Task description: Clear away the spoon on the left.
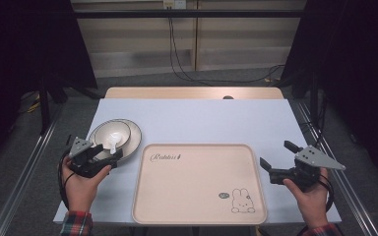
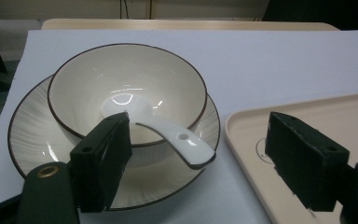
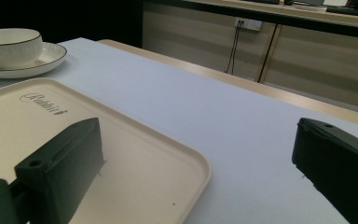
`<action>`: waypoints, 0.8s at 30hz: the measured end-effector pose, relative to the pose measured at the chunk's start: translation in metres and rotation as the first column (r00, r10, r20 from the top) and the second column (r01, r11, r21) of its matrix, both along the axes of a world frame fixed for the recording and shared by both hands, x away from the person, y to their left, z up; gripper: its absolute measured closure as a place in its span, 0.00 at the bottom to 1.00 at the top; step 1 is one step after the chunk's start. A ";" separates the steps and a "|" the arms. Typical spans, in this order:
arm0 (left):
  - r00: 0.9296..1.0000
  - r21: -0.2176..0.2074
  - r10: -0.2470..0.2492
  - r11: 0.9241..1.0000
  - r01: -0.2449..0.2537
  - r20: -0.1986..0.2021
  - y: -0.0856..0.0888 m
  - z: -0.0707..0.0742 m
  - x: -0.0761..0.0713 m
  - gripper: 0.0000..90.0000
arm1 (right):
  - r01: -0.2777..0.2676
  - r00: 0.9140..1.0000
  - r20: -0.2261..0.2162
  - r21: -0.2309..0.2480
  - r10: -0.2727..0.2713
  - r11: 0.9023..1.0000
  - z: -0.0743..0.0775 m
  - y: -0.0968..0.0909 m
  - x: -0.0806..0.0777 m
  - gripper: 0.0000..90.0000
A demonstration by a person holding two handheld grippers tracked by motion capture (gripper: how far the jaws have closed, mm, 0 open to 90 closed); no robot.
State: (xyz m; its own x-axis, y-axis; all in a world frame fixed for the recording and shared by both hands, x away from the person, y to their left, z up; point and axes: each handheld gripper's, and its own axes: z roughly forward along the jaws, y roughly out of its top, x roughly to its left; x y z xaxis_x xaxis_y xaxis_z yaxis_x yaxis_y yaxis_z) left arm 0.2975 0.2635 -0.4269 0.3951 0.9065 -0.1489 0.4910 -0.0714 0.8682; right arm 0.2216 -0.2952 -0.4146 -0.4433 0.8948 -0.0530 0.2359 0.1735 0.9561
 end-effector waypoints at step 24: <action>1.000 0.060 0.010 0.998 -0.010 -0.005 0.007 -0.008 -0.001 0.59 | -0.017 1.000 0.004 -0.004 0.017 1.000 0.000 0.001 0.001 0.02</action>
